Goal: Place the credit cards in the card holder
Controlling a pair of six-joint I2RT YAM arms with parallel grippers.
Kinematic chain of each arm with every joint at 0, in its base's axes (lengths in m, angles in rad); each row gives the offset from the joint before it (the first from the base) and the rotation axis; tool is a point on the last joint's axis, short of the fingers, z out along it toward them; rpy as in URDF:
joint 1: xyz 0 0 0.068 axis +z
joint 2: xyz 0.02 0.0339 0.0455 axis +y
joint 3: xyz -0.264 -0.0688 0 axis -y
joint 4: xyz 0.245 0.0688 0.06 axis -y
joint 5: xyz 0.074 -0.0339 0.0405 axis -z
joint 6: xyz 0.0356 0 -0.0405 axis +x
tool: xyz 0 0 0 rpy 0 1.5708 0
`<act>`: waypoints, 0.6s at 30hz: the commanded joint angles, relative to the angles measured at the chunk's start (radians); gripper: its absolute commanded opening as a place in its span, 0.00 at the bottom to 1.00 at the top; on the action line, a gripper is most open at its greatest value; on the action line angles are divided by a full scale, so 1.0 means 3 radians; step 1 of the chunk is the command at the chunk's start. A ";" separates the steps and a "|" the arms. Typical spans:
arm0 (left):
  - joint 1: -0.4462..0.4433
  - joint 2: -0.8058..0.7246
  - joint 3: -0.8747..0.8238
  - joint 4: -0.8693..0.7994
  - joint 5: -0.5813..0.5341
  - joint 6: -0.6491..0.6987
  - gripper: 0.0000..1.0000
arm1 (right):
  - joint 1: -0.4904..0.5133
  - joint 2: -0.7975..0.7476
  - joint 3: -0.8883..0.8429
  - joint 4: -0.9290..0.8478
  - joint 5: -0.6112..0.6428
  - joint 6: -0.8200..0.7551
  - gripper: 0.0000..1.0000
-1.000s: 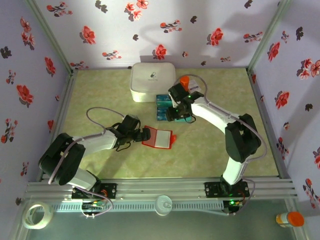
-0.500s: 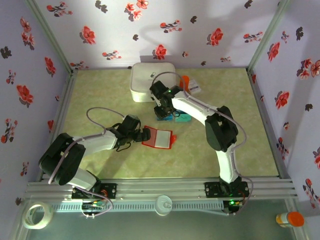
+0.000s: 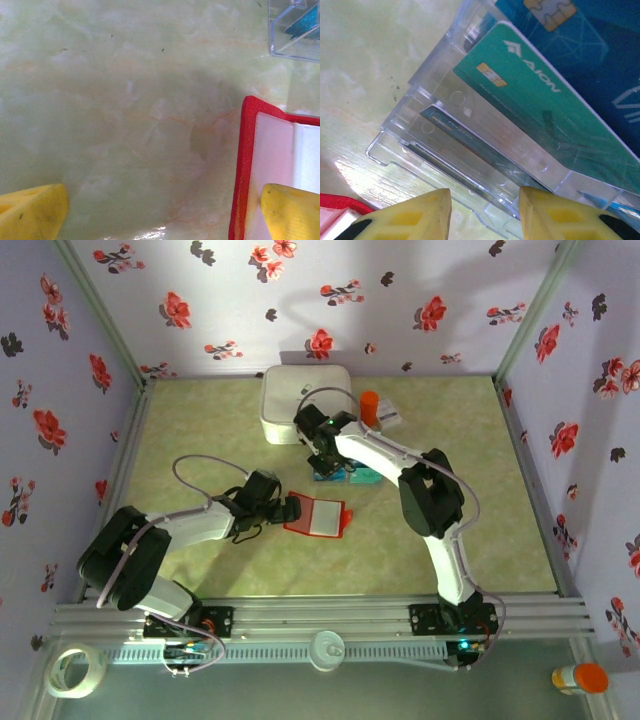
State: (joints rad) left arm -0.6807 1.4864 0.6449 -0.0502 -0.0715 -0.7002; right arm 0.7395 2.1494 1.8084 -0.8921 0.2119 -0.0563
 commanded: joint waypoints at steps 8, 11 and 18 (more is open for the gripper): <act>-0.0006 0.0076 -0.0119 -0.0022 -0.0027 -0.0013 1.00 | 0.0061 0.0162 0.0102 -0.0045 0.0134 -0.0119 0.40; -0.0007 0.0076 -0.0120 -0.0020 -0.0024 -0.0020 1.00 | 0.0061 0.0187 0.0112 -0.0068 0.0127 -0.0137 0.39; -0.0006 0.0073 -0.0125 -0.0012 -0.0027 -0.0029 1.00 | 0.0061 0.0143 0.0005 -0.0064 0.0179 -0.0176 0.28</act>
State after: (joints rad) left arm -0.6807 1.4857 0.6403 -0.0418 -0.0719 -0.7006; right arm 0.7532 2.1777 1.8133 -0.8921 0.2413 -0.0891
